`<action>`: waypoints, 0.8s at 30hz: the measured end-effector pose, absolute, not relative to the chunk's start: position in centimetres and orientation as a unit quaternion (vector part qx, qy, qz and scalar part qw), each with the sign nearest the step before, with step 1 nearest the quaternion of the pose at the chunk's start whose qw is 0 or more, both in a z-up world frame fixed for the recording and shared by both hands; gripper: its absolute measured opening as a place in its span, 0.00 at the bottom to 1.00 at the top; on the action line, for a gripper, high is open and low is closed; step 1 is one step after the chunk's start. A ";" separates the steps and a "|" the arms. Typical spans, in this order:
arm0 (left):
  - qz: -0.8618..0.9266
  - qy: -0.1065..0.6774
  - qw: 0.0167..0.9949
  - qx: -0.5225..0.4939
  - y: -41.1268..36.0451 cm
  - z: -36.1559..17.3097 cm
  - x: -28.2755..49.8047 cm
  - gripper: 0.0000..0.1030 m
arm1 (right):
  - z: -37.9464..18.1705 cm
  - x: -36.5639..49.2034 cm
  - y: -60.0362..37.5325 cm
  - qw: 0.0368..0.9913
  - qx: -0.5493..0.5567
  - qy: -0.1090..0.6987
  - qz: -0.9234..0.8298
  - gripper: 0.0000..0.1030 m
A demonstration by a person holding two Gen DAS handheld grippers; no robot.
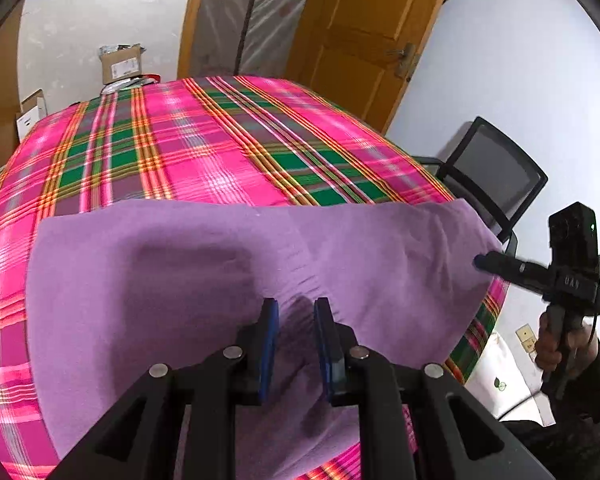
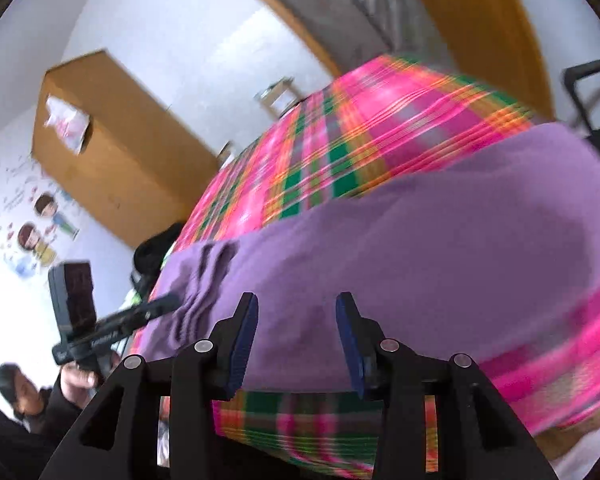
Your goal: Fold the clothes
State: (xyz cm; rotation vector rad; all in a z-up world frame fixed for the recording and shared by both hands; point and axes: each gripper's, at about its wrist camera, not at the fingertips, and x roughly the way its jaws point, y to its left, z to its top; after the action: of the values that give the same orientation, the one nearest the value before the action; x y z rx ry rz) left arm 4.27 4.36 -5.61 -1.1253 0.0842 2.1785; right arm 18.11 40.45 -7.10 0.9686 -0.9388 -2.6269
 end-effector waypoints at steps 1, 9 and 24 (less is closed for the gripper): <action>0.836 0.036 0.336 -0.433 4.6 -5.8 4.3 0.18 | -7.0 18.5 41.7 0.078 0.321 -0.324 -0.887 0.41; 0.837 0.035 0.337 -0.430 5.3 -5.5 4.2 0.18 | -7.9 24.1 52.3 -0.052 0.289 -0.412 -0.863 0.47; 0.838 0.027 0.326 -0.436 5.9 -5.7 3.9 0.18 | -16.5 23.9 61.8 -0.039 0.299 -0.626 -0.719 0.55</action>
State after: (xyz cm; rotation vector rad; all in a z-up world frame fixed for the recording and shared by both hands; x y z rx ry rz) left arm 3.94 5.85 -5.66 -1.1418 0.0715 2.1964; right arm 23.89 61.83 -16.47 0.9638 -2.0191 -2.3163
